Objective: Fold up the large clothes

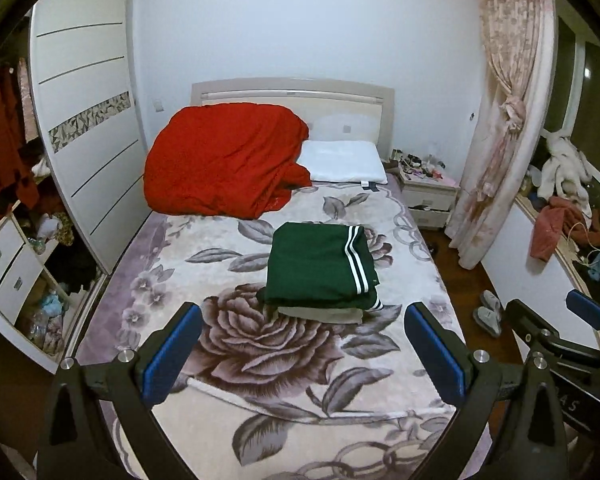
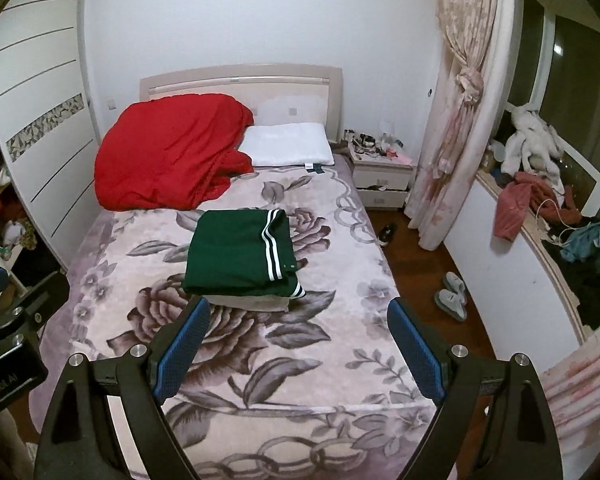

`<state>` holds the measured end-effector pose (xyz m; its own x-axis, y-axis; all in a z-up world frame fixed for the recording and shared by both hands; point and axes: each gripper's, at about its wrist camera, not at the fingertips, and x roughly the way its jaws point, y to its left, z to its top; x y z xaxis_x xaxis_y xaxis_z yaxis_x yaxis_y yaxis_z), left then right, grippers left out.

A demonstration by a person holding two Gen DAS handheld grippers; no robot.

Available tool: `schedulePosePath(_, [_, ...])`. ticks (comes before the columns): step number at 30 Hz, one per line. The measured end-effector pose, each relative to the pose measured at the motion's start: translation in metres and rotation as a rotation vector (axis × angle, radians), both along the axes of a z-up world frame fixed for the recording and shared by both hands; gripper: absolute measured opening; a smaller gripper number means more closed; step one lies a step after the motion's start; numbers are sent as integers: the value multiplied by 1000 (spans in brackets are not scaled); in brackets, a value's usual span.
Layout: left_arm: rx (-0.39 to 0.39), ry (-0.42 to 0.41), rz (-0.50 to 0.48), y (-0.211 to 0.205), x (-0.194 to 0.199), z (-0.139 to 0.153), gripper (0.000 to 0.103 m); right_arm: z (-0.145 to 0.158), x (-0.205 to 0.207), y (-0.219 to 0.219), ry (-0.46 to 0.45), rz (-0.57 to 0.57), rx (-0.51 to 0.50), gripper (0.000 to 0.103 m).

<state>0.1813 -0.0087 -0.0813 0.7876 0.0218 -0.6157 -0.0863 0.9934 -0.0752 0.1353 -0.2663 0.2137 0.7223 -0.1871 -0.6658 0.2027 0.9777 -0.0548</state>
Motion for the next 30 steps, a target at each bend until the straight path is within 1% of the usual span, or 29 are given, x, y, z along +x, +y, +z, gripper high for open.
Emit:
schedulePosePath(6, [12,-18,37,0,-20,10,103,27,-29,5,-43,10,-13,95])
schedulePosePath(11, [22,-45,65,4,-35,13,103,41,-39,9,-71,26,-31,97])
schedulePosePath(17, [38,-87,78,5,-45,17,103,46,-42,9,-77,38,-26,98])
schedulePosePath(25, [33,-88,74,4,-49,19,103,50,-49,8,-92,45,-21,98])
schedulePosePath(30, [43,-92,75,3,-49,22,103,51,-51,6,-98,45,-20,99])
